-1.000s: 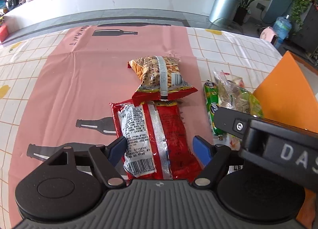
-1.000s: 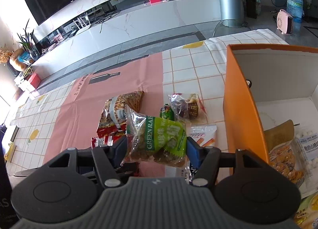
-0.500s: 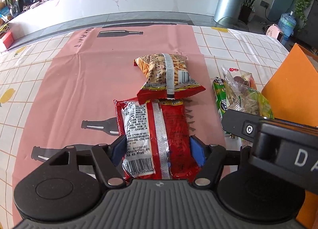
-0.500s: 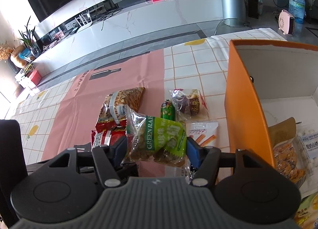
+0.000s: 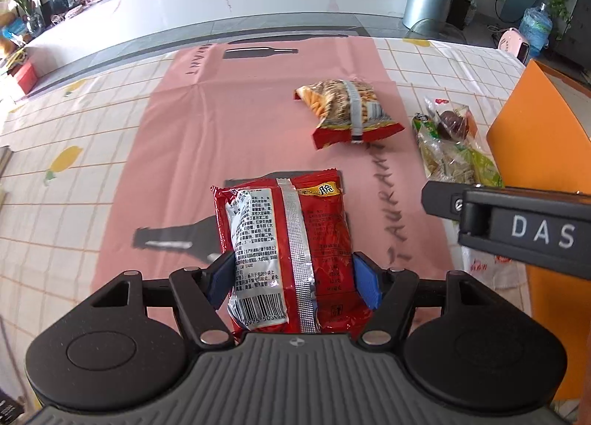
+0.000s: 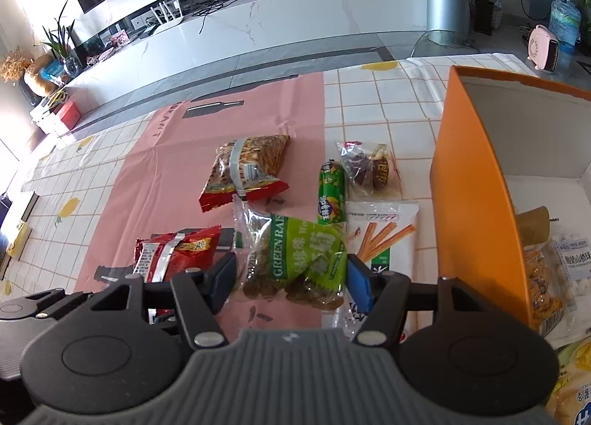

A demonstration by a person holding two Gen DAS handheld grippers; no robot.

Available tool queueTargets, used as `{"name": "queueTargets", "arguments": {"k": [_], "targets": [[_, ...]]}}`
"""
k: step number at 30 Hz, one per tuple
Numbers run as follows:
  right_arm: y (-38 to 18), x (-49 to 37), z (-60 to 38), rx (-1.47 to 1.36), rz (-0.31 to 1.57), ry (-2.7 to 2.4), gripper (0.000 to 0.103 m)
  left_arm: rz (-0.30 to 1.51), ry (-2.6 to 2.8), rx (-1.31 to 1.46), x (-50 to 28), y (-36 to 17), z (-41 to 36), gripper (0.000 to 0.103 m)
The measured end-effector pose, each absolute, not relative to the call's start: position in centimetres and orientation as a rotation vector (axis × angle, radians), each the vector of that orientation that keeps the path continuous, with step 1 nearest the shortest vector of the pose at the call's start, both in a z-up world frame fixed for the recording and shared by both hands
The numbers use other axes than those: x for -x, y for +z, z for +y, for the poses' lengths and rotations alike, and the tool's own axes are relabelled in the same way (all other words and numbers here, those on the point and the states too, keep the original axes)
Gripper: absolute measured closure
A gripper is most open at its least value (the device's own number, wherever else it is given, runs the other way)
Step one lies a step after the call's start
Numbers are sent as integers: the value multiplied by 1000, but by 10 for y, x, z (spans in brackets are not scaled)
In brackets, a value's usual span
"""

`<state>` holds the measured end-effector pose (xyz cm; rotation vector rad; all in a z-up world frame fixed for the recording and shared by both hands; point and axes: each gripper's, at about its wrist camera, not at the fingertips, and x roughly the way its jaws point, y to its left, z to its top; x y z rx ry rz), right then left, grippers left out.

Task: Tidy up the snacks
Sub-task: 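Carry the red chips bag in the left gripper while the right carries the green bag to the box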

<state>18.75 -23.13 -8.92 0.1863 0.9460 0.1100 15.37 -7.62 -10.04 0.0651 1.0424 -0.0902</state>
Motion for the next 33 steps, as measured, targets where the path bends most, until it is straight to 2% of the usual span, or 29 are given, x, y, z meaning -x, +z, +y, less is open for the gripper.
{"name": "queueTargets", "arguments": {"k": [20, 33], "targets": [[-29, -82, -226, -126, 906, 163, 42, 933, -76, -70, -78, -25, -36, 26], [10, -28, -265, -33, 870, 139, 42, 827, -283, -87, -38, 25, -82, 26]]}}
